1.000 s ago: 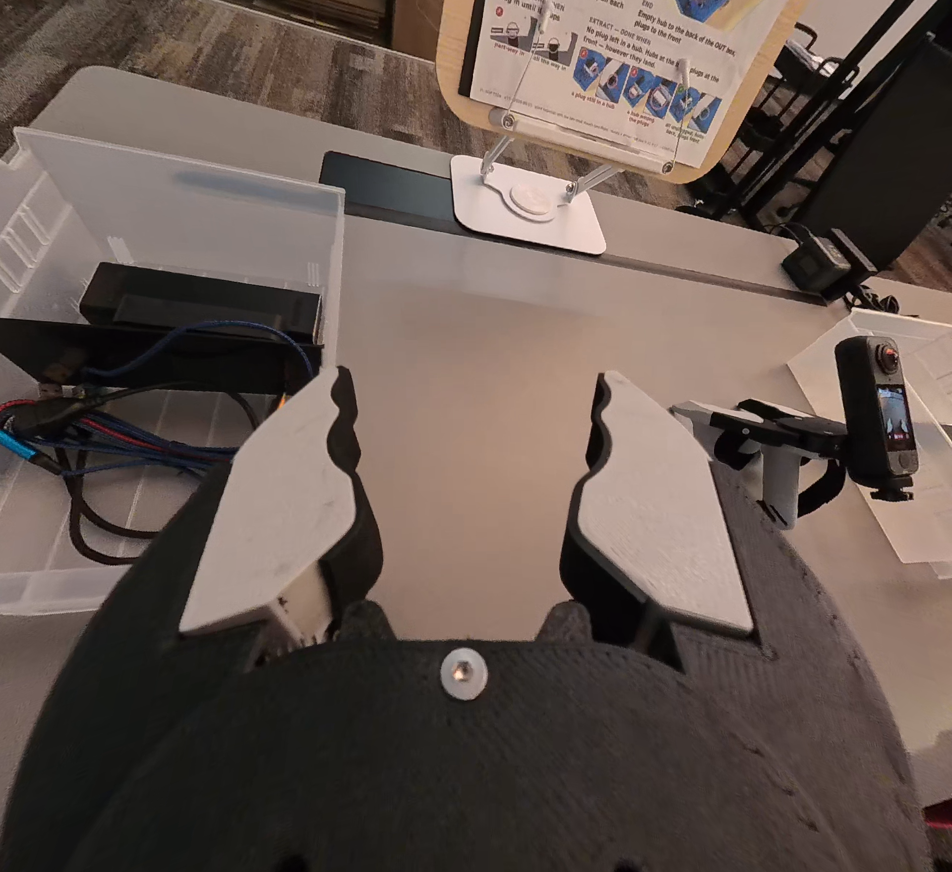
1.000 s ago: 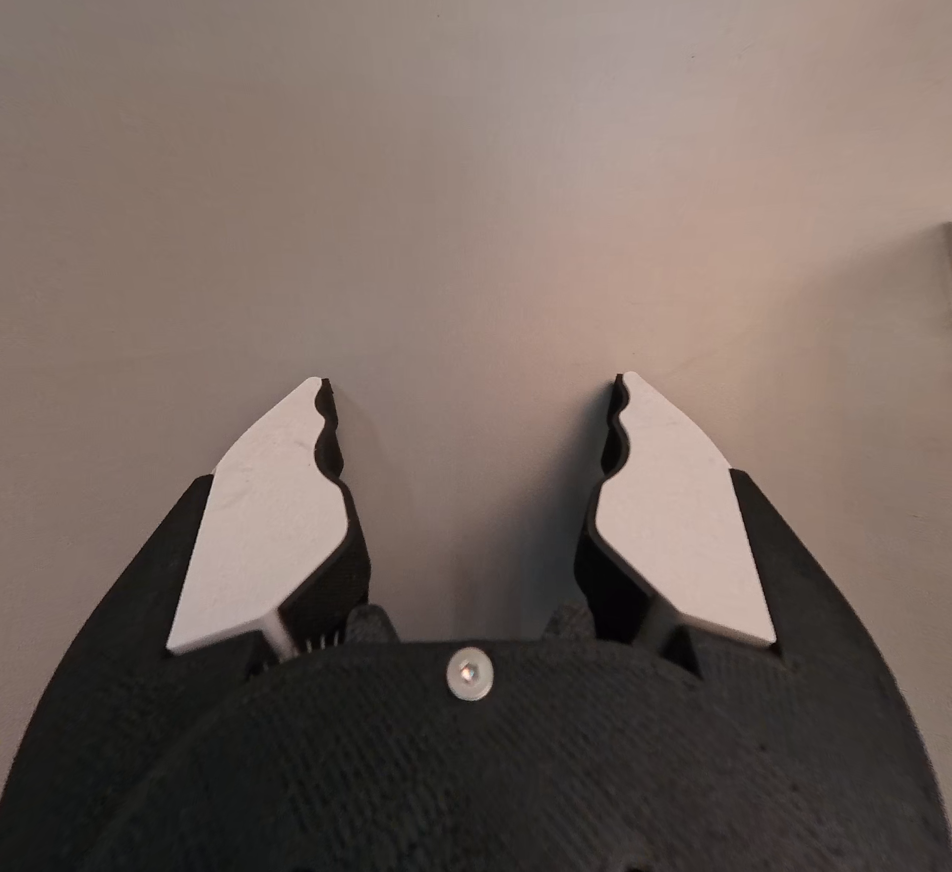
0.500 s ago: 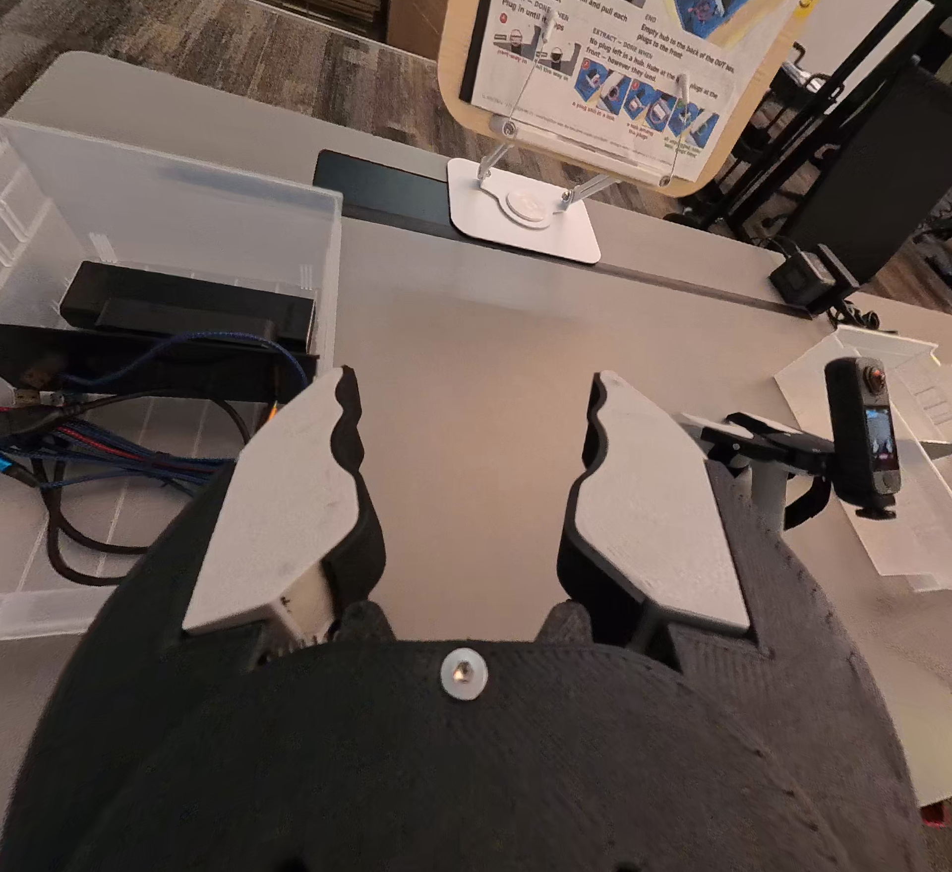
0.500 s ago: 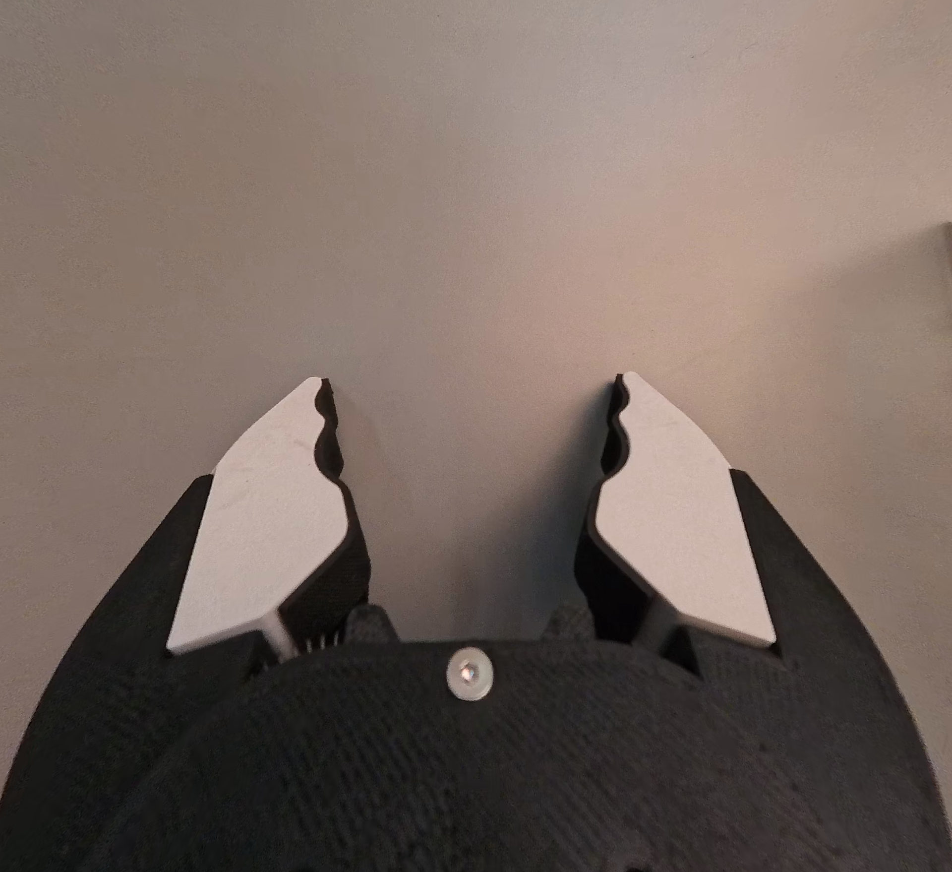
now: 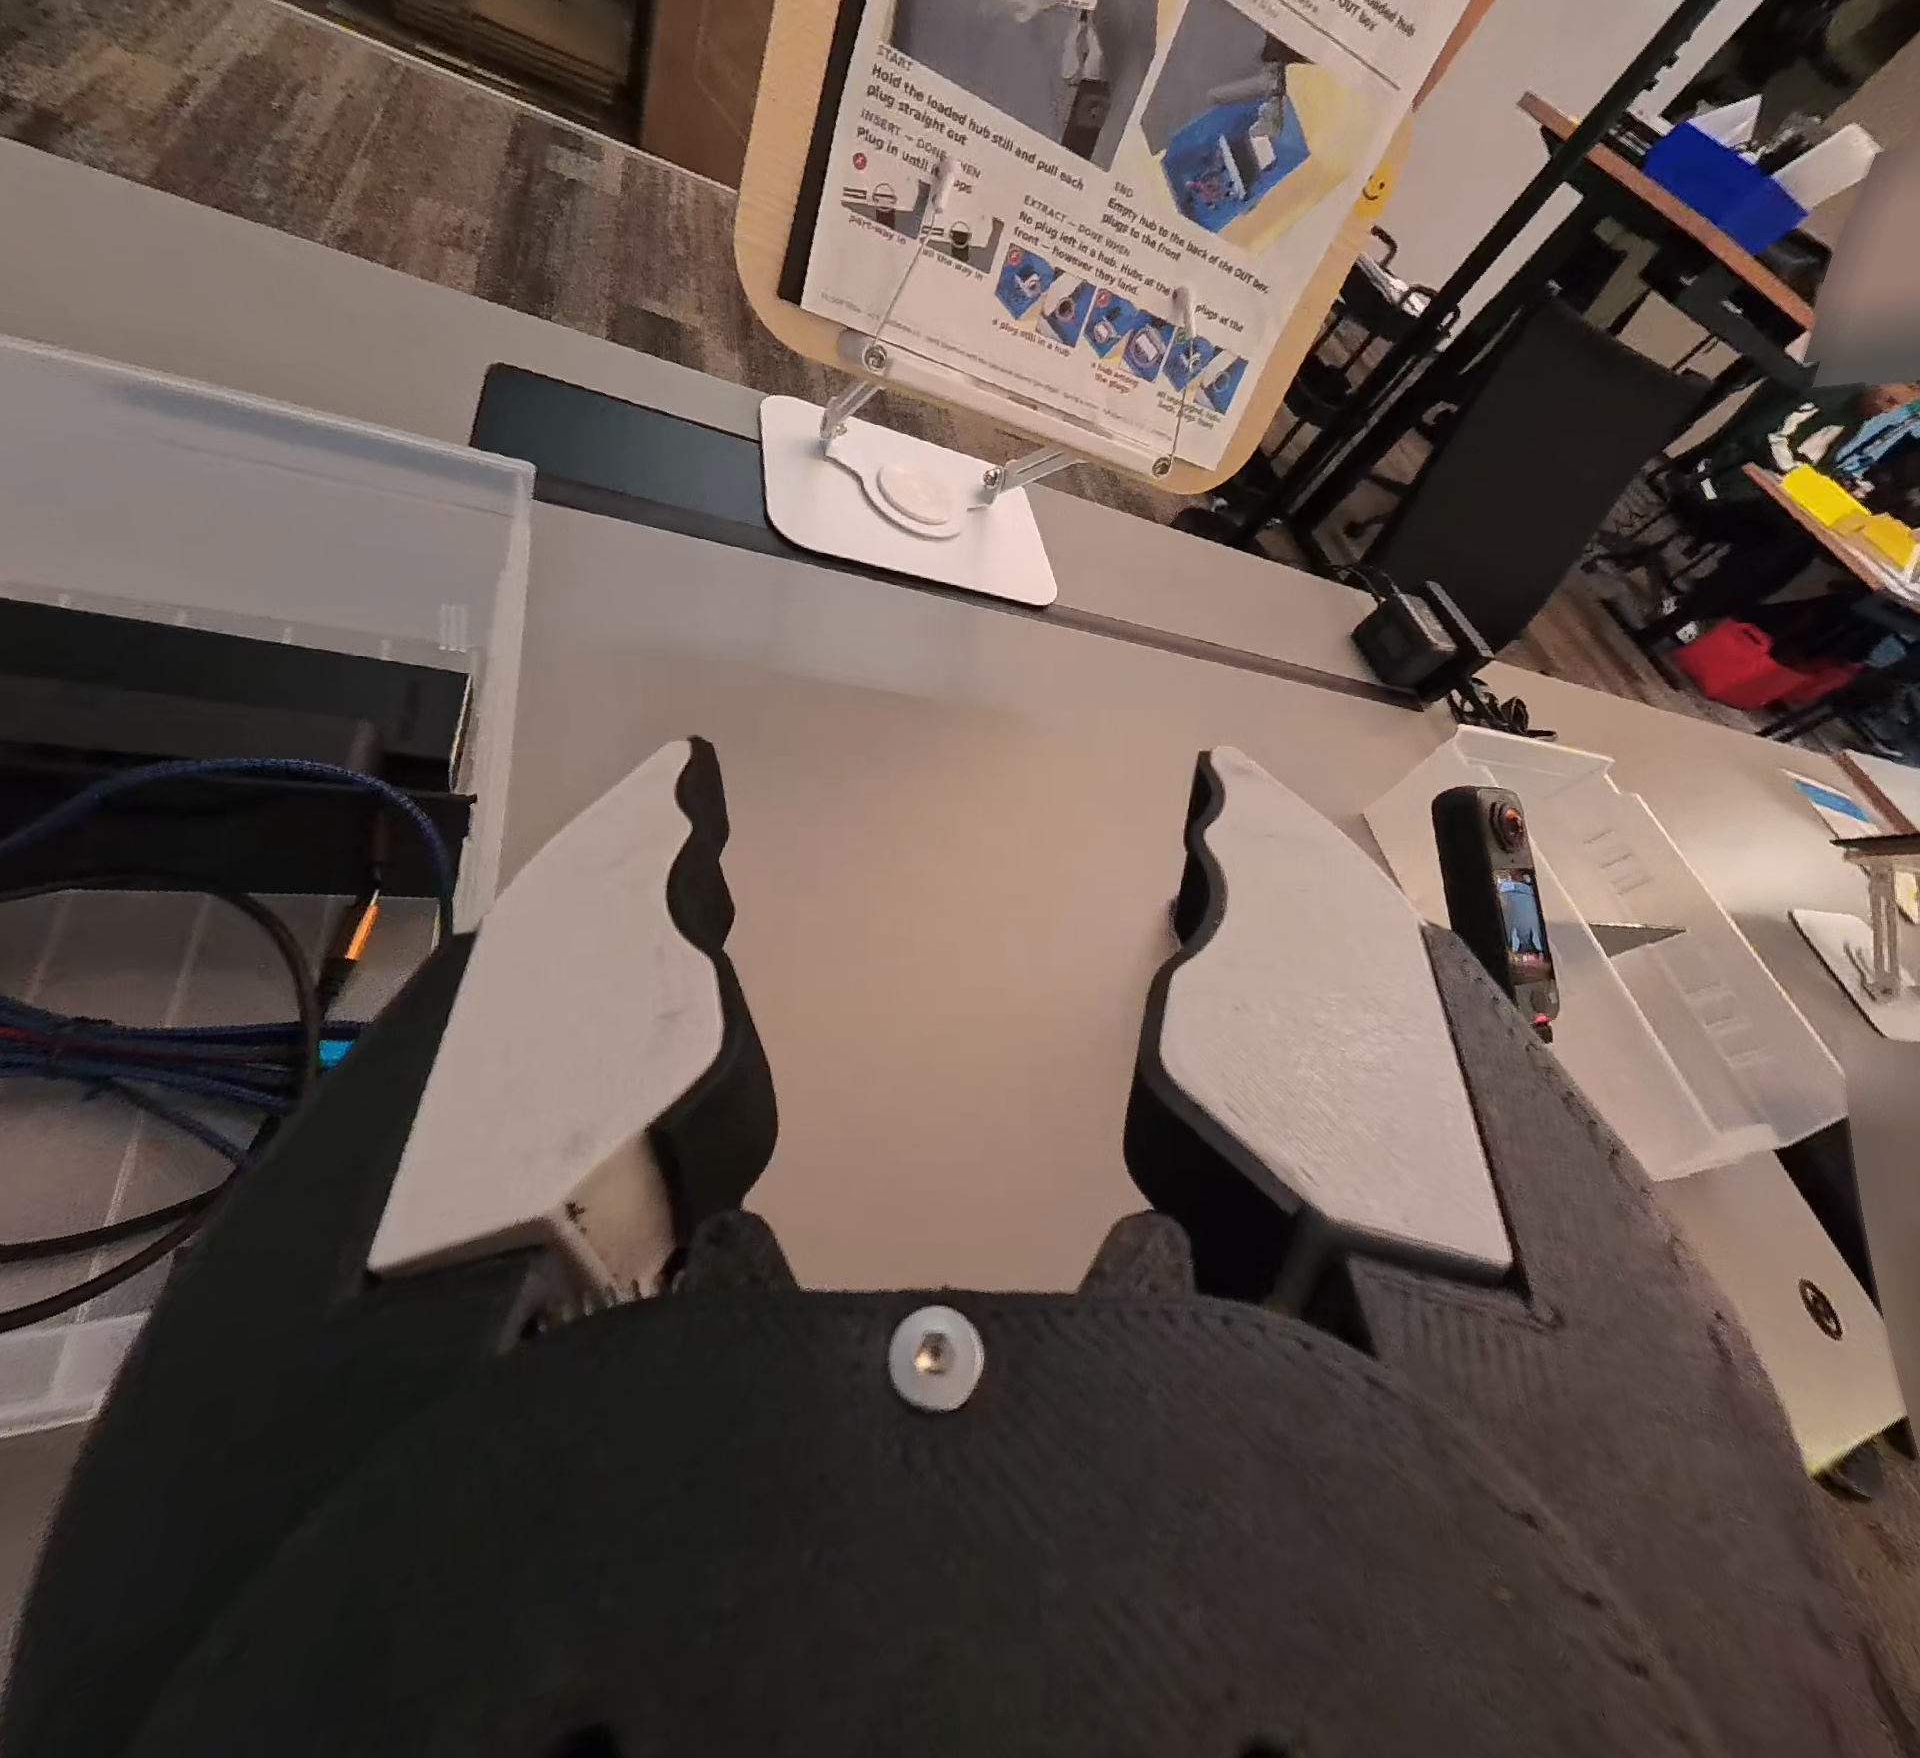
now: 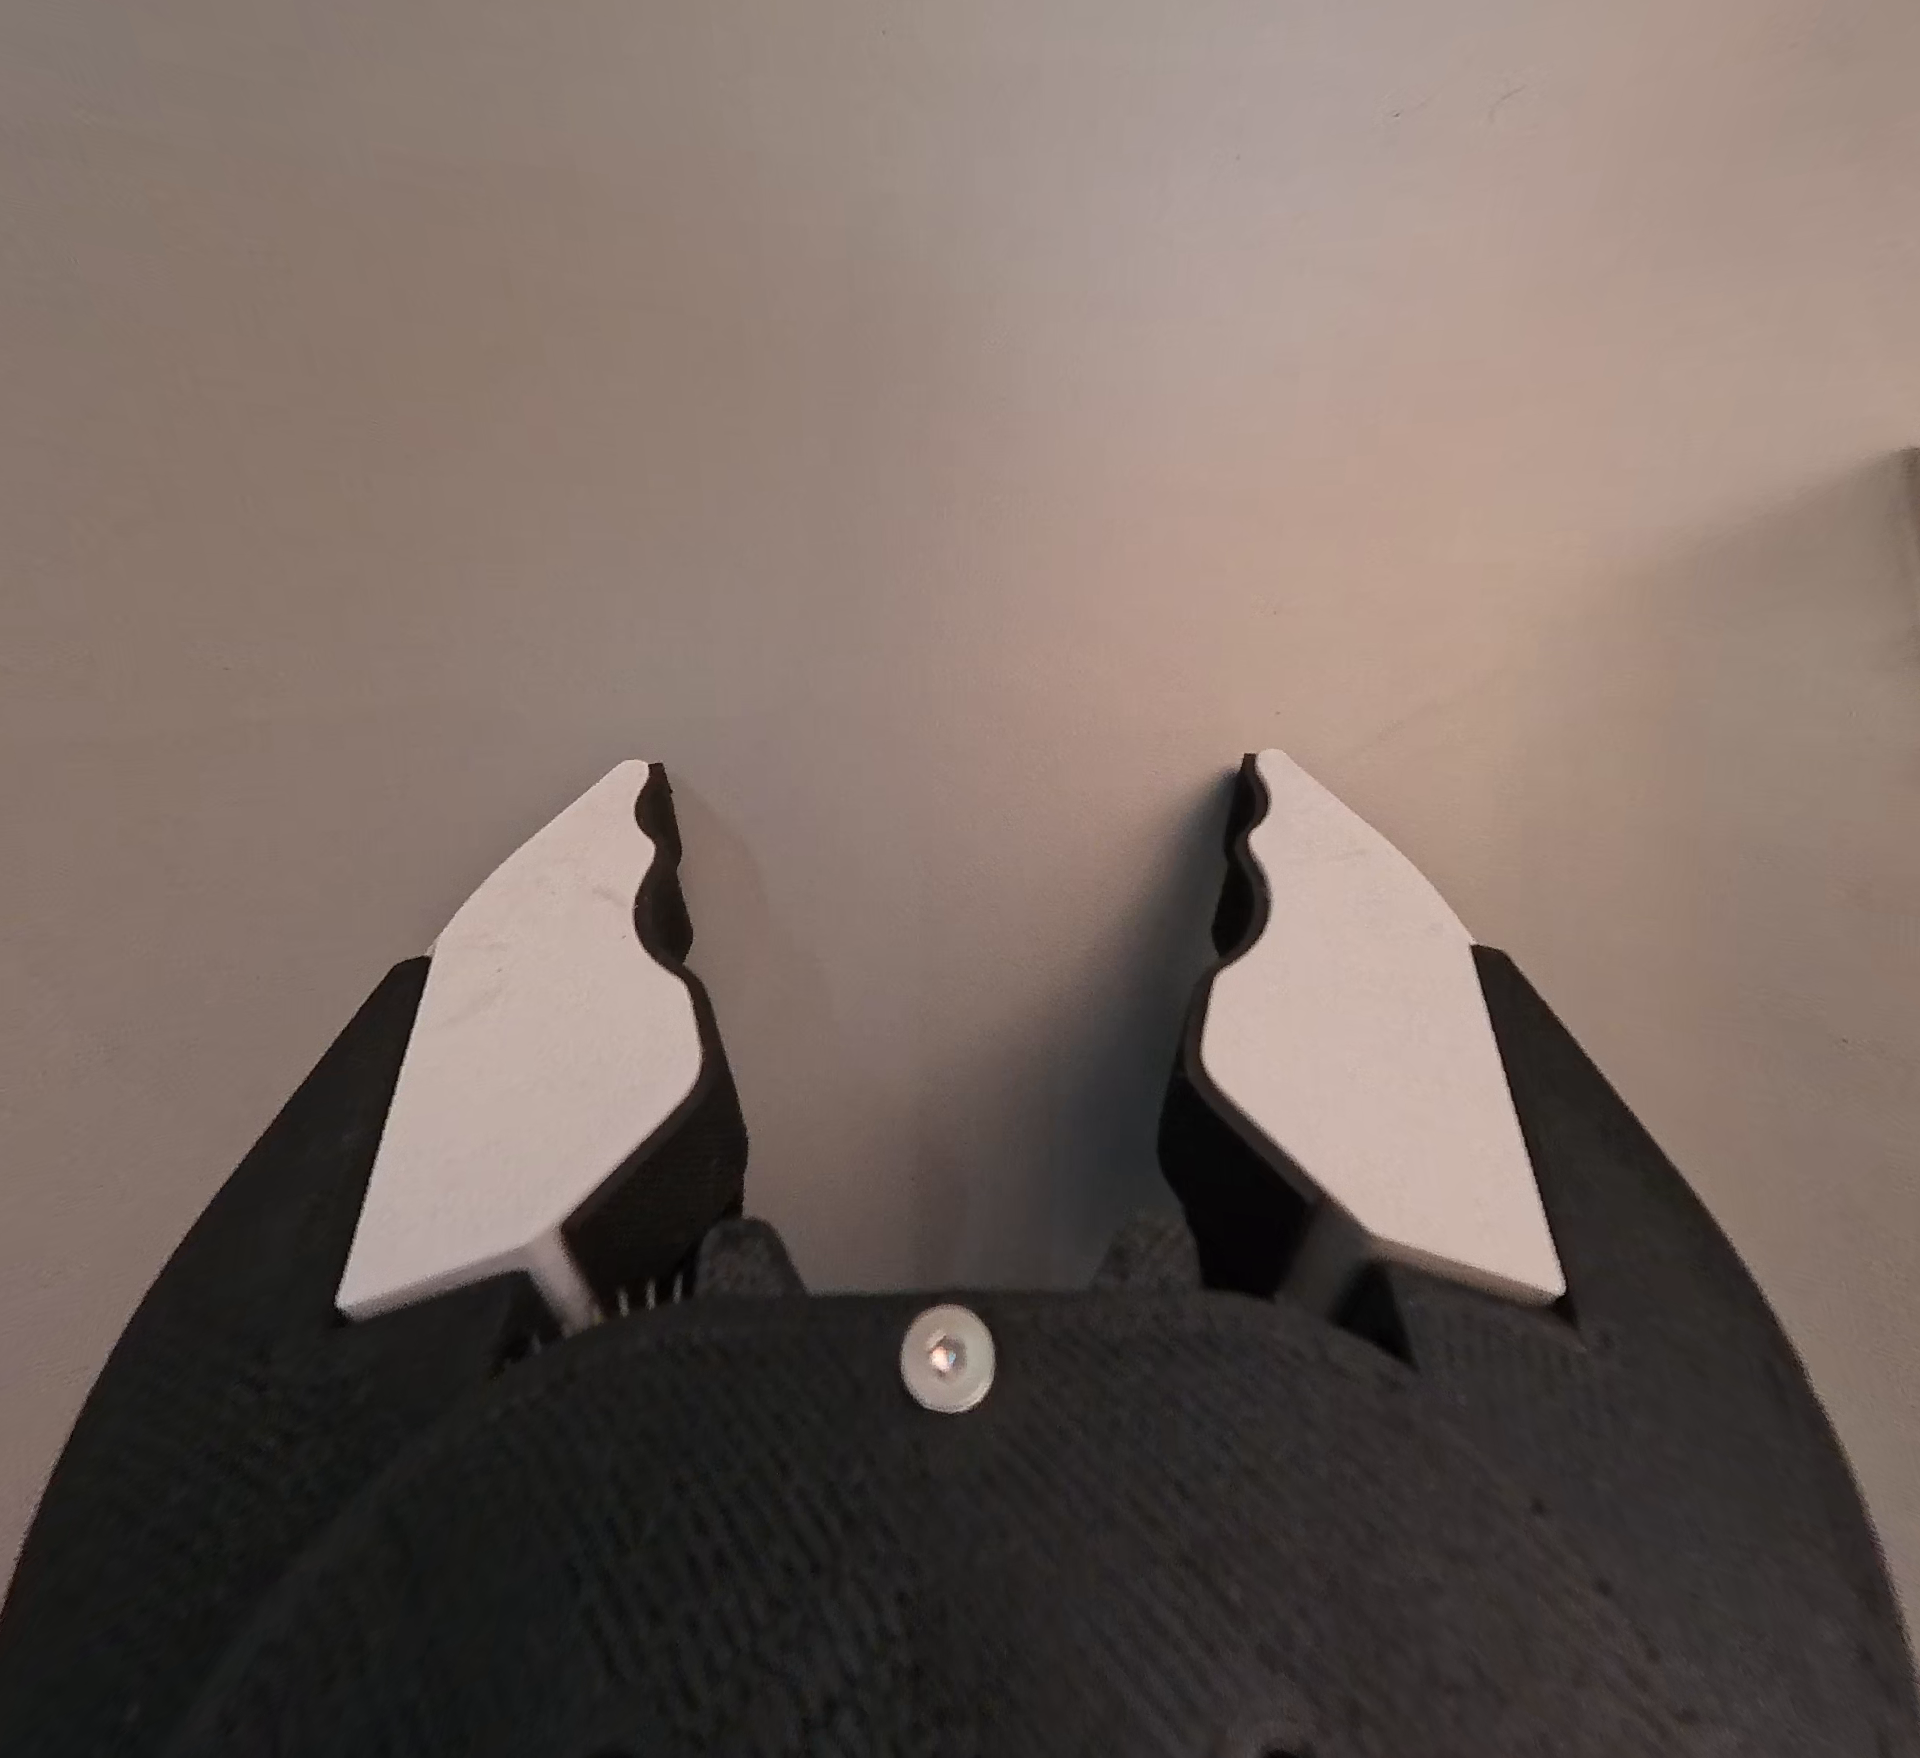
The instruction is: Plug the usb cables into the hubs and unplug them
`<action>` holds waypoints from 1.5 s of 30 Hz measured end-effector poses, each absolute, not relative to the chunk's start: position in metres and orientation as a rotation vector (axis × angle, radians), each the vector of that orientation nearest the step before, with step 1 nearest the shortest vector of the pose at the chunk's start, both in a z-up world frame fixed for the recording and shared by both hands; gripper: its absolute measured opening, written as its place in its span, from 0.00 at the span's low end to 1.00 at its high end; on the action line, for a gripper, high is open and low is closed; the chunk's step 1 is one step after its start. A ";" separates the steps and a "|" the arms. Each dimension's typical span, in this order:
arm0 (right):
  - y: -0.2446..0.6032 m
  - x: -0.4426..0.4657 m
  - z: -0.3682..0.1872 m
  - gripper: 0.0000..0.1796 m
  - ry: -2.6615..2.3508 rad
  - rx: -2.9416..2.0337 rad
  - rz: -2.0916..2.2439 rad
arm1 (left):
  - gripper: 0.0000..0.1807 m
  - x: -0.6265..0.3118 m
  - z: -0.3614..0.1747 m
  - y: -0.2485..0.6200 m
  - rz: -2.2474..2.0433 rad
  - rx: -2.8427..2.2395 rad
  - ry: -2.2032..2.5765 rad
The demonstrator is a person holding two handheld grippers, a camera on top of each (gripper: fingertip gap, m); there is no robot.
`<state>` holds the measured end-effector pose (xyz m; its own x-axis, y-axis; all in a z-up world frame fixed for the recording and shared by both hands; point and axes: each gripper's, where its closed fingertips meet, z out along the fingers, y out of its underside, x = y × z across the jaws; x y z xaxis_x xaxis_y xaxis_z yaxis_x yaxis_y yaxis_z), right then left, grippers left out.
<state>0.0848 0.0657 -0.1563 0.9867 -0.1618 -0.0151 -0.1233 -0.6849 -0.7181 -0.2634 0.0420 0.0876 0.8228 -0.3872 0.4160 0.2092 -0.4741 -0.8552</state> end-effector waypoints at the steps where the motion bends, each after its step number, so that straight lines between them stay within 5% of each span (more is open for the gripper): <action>1: 0.066 0.085 -0.156 0.56 0.198 -2.333 -0.063 | 0.46 -0.264 0.089 0.041 -0.697 -1.940 0.128; 45: 0.075 0.082 -0.159 0.62 0.024 -2.347 0.011 | 0.47 -0.340 0.079 0.020 -0.837 -1.740 0.480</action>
<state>0.0824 0.0752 -0.1586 0.9998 -0.0136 -0.0155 -0.0206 -0.7006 -0.7133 -0.3397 0.0198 0.0790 0.6687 -0.6815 0.2971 0.0876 -0.3246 -0.9418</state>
